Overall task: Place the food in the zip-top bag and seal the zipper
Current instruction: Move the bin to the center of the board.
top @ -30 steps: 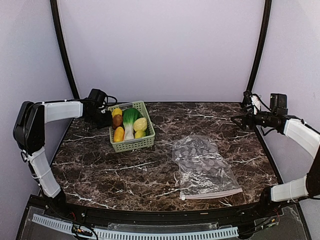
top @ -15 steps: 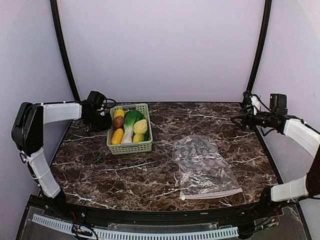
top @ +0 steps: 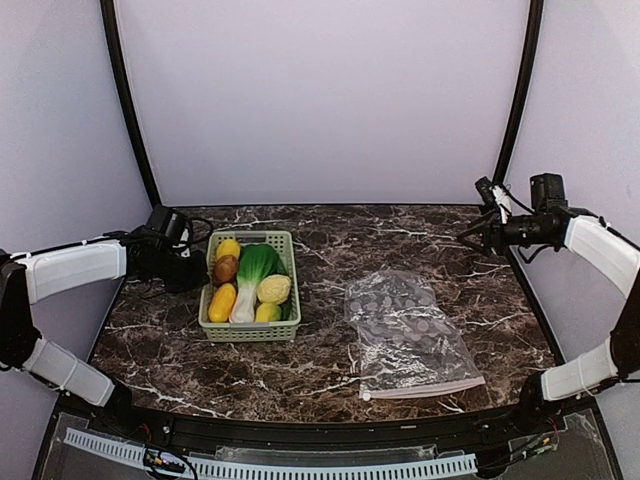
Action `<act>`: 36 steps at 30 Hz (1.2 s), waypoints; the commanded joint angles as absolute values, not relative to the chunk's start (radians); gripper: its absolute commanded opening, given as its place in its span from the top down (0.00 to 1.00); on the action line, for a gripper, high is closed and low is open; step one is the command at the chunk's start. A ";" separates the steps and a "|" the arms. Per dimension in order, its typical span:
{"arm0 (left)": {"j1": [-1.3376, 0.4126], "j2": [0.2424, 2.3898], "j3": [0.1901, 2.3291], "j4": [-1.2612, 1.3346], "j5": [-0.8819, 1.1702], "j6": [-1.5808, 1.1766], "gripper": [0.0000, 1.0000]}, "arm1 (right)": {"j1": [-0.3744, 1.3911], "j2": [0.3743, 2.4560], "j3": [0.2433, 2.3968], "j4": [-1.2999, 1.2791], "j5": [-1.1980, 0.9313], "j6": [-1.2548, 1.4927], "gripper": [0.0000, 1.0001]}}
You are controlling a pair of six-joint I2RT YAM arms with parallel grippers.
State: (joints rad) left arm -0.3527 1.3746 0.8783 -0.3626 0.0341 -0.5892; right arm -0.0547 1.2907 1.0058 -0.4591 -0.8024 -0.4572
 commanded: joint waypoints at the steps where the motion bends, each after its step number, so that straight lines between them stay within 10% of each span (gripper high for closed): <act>1: -0.371 1.296 0.819 -0.381 0.062 -0.598 0.99 | 0.089 1.236 1.039 -0.770 -0.784 -0.673 0.39; 16: -0.549 1.314 0.771 -0.331 0.054 -0.684 0.97 | 0.584 1.033 0.759 -0.840 -0.476 -0.726 0.33; 20: -0.552 1.320 0.806 -0.404 0.021 -0.702 0.55 | 0.640 1.070 0.742 -0.848 -0.453 -0.723 0.31; 26: -0.552 1.236 0.840 -0.472 -0.201 -0.635 0.28 | 0.706 1.000 0.742 -0.861 -0.383 -0.732 0.24; 36: -0.552 1.302 1.045 -0.514 -0.343 -0.523 0.26 | 0.885 1.004 0.689 -0.895 -0.214 -0.734 0.01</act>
State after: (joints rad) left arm -0.5499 1.2858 1.0149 -0.4808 -0.2764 -0.5560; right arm 0.8215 1.0473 0.7326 -0.8959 -0.3058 -0.7506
